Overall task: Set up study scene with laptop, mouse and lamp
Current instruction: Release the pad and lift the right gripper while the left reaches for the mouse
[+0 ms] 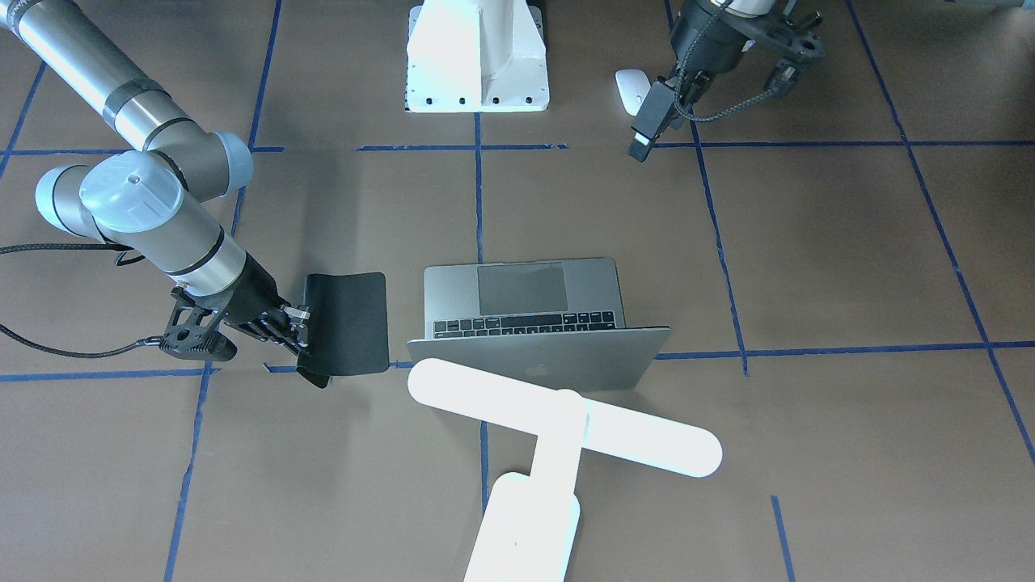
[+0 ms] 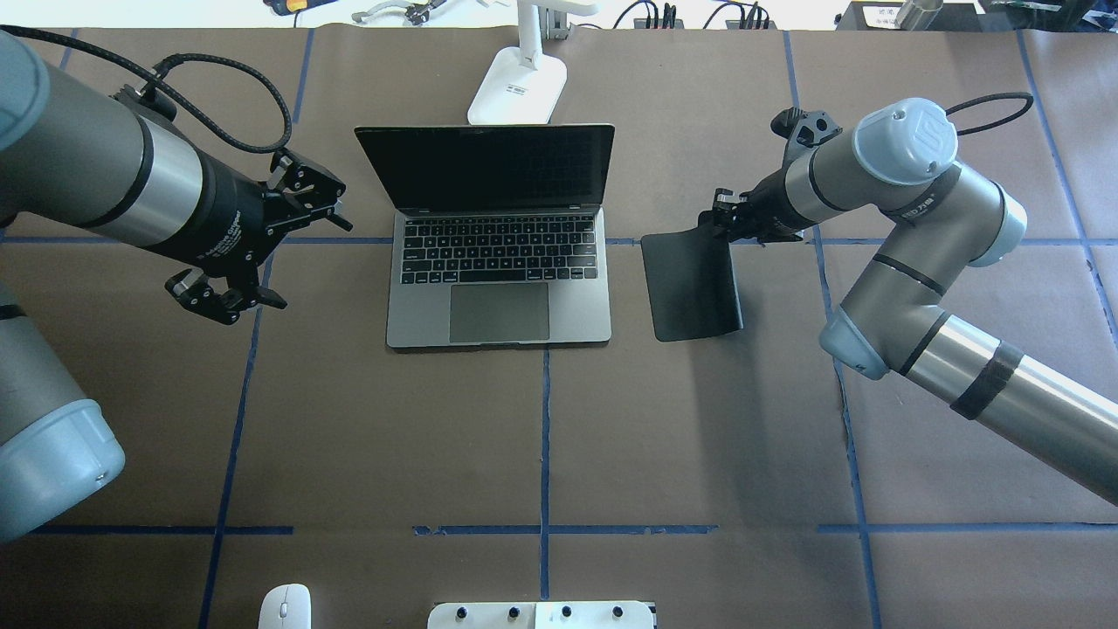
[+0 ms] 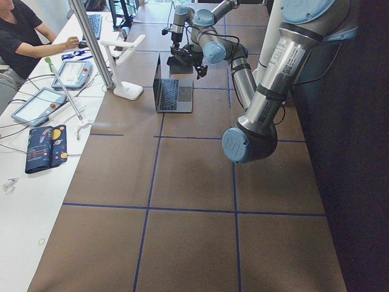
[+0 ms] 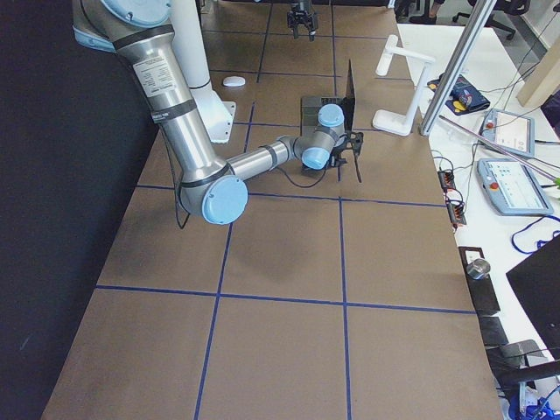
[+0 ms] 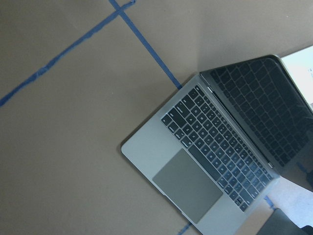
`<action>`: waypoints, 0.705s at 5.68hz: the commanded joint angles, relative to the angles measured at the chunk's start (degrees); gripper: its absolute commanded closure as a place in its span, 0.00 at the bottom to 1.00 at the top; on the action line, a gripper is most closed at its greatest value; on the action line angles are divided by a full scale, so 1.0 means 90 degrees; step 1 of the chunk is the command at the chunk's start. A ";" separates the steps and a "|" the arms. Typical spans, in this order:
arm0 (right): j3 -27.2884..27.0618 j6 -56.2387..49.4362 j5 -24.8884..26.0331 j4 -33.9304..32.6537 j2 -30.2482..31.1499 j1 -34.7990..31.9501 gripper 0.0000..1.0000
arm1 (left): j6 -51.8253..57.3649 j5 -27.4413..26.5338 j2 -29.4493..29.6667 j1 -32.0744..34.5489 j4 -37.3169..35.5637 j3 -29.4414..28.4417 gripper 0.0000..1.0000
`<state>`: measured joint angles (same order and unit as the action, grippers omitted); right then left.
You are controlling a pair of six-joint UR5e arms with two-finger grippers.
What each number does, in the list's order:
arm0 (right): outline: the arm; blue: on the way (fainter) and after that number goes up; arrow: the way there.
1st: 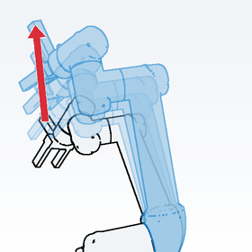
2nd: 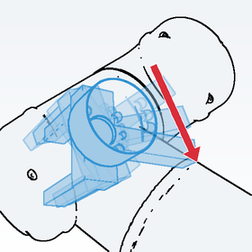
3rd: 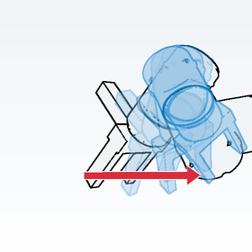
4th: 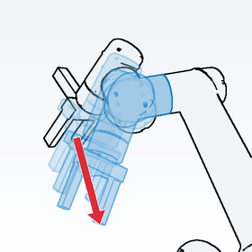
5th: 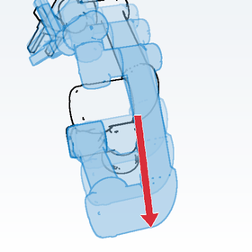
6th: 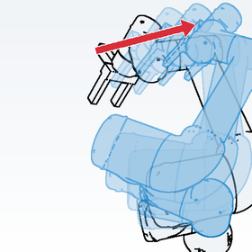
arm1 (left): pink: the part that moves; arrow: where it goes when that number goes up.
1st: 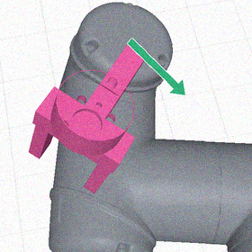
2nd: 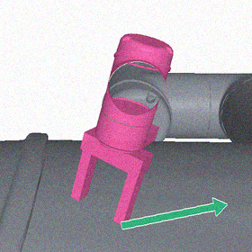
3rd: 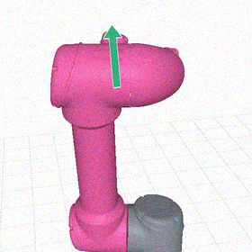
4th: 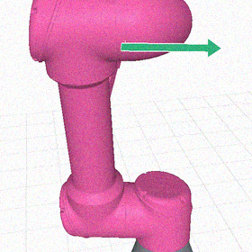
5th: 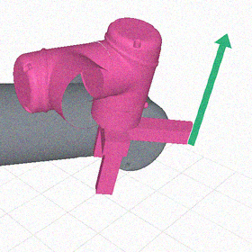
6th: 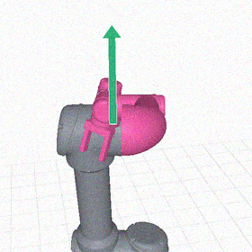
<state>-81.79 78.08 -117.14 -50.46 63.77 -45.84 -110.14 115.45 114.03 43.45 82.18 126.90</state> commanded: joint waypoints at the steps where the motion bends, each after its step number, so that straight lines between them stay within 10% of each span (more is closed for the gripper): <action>1: -0.0082 -0.0023 -0.0128 -0.0018 -0.0025 -0.0140 0.00 | 0.1555 -0.0025 -0.0964 -0.0275 0.0010 0.0370 0.00; 4: -0.0131 -0.0111 -0.1027 0.0011 0.0130 -0.0835 0.00 | 0.2392 -0.1078 -0.2159 -0.2488 0.0000 0.0772 0.00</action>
<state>-82.88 77.36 -125.47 -50.44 64.38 -52.55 -90.59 108.50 97.58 26.61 82.29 132.66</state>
